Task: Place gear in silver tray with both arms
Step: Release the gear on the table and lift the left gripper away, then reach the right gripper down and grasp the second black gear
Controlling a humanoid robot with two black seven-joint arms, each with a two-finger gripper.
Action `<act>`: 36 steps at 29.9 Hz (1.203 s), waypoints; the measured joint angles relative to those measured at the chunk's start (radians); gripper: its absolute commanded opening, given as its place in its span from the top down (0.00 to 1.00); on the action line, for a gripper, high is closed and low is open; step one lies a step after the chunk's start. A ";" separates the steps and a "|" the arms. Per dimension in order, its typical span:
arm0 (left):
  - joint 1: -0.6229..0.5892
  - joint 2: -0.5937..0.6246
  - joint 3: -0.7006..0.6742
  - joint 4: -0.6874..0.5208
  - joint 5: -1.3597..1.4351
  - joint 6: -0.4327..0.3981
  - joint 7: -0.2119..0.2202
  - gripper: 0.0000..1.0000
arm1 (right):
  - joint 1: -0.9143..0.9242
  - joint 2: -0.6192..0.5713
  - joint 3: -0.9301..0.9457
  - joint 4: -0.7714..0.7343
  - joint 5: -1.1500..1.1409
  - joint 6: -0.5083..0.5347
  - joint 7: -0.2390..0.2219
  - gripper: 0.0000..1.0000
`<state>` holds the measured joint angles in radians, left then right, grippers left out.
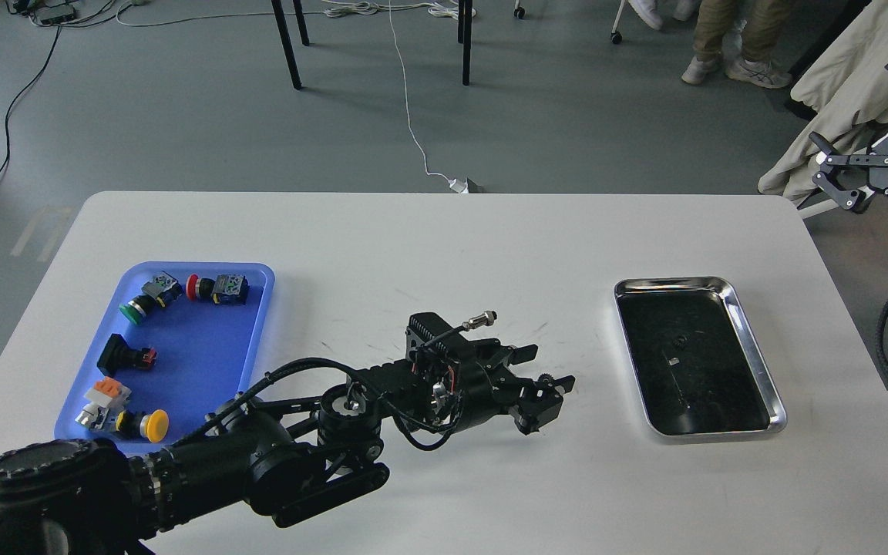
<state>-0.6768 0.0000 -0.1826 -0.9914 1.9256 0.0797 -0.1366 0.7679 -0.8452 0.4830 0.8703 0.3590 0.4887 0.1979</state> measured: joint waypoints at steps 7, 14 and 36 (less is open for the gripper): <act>-0.010 0.000 -0.161 -0.003 -0.100 0.035 0.006 0.03 | 0.032 -0.005 -0.004 0.081 -0.061 0.000 -0.004 0.04; 0.016 0.011 -0.414 -0.033 -0.272 0.081 0.009 0.03 | 0.067 -0.032 -0.005 0.289 -0.354 0.000 -0.010 0.04; 0.036 0.413 -0.714 -0.004 -1.412 -0.039 0.010 0.03 | 0.782 0.318 -0.888 0.483 -1.007 -0.042 -0.188 0.04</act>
<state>-0.6410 0.4126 -0.8962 -0.9959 0.5136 0.0405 -0.1261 1.5504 -0.5268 -0.4052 1.3532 -0.6484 0.4464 0.0100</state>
